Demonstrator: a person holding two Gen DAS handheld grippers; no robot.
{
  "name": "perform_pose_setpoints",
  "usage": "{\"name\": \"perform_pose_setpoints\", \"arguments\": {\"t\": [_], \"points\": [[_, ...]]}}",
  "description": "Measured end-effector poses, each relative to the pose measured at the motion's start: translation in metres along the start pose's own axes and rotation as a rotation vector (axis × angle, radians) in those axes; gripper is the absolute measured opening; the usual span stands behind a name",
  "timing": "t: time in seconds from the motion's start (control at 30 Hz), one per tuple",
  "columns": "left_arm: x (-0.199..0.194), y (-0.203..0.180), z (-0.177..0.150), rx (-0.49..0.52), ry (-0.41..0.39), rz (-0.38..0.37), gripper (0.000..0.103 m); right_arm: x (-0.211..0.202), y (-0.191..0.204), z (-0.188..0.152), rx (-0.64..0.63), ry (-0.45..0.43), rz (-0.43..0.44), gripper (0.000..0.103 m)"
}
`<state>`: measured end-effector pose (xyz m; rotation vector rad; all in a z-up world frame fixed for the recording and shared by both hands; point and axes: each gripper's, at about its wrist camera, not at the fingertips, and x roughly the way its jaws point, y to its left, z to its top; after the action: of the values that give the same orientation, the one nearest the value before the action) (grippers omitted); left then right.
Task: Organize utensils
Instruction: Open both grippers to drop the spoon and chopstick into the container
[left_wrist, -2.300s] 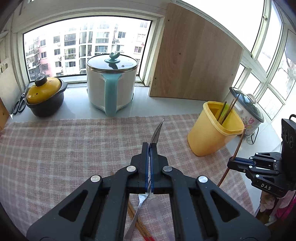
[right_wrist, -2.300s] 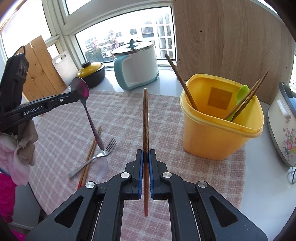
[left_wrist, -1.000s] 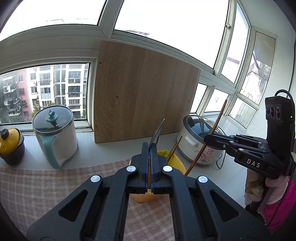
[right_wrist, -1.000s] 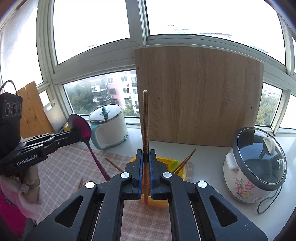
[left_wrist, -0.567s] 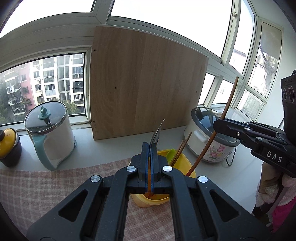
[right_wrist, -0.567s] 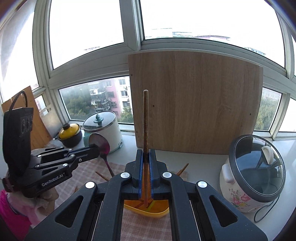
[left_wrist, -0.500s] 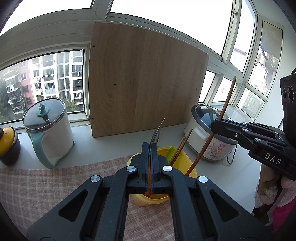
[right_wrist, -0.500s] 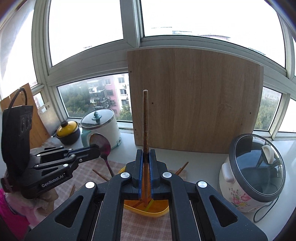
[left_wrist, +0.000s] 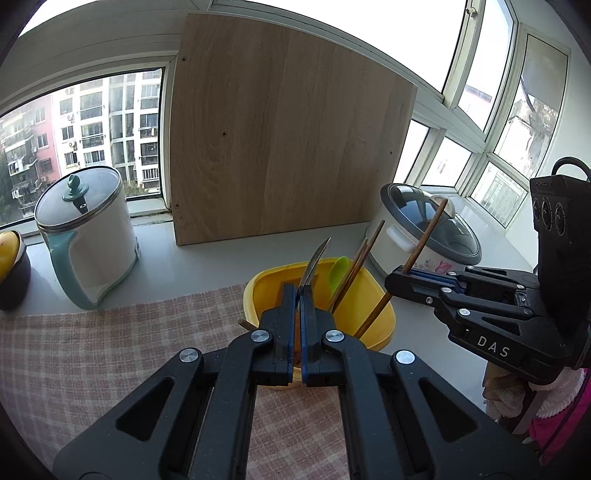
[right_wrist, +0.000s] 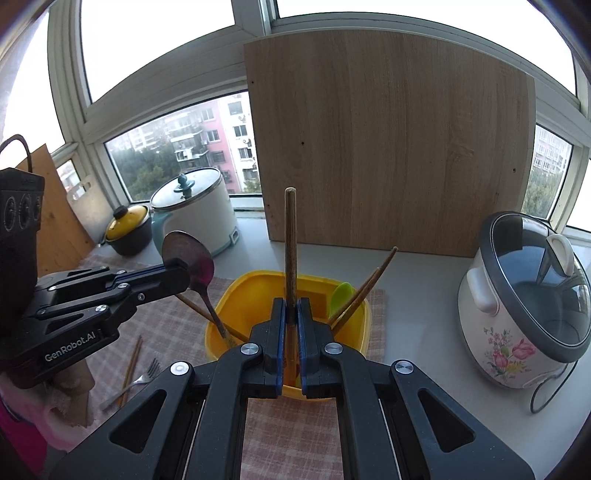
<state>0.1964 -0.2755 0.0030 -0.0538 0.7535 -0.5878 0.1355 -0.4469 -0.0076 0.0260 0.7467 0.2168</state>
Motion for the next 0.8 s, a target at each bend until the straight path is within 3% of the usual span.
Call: {"name": "perform_pose_setpoints", "arguments": {"t": [0.2, 0.3, 0.33, 0.4, 0.43, 0.47, 0.8], "points": [[0.000, 0.002, -0.006, -0.007, 0.017, -0.003, 0.001, 0.006, -0.002, -0.008, 0.017, 0.029, -0.002, 0.004], [-0.004, 0.003, -0.007, -0.011, 0.015, -0.004, 0.013, 0.005, -0.003, -0.012, 0.019, 0.036, -0.010, 0.005], [-0.005, 0.003, -0.007, -0.012, 0.012, -0.003, 0.020, 0.005, -0.003, -0.013, 0.022, 0.038, -0.013, 0.007], [-0.008, 0.004, -0.008, -0.010, 0.008, -0.001, 0.023, 0.003, -0.004, -0.015, 0.031, 0.035, -0.016, 0.027], [-0.010, 0.004, -0.008, -0.009, 0.006, 0.000, 0.023, 0.001, -0.004, -0.015, 0.036, 0.025, -0.019, 0.044], [-0.012, 0.004, -0.009, -0.009, 0.003, 0.000, 0.023, -0.001, -0.005, -0.016, 0.041, 0.014, -0.023, 0.049], [-0.032, 0.015, -0.019, -0.006, -0.005, 0.016, 0.023, -0.011, -0.001, -0.026, 0.051, 0.013, -0.041, 0.053]]}}
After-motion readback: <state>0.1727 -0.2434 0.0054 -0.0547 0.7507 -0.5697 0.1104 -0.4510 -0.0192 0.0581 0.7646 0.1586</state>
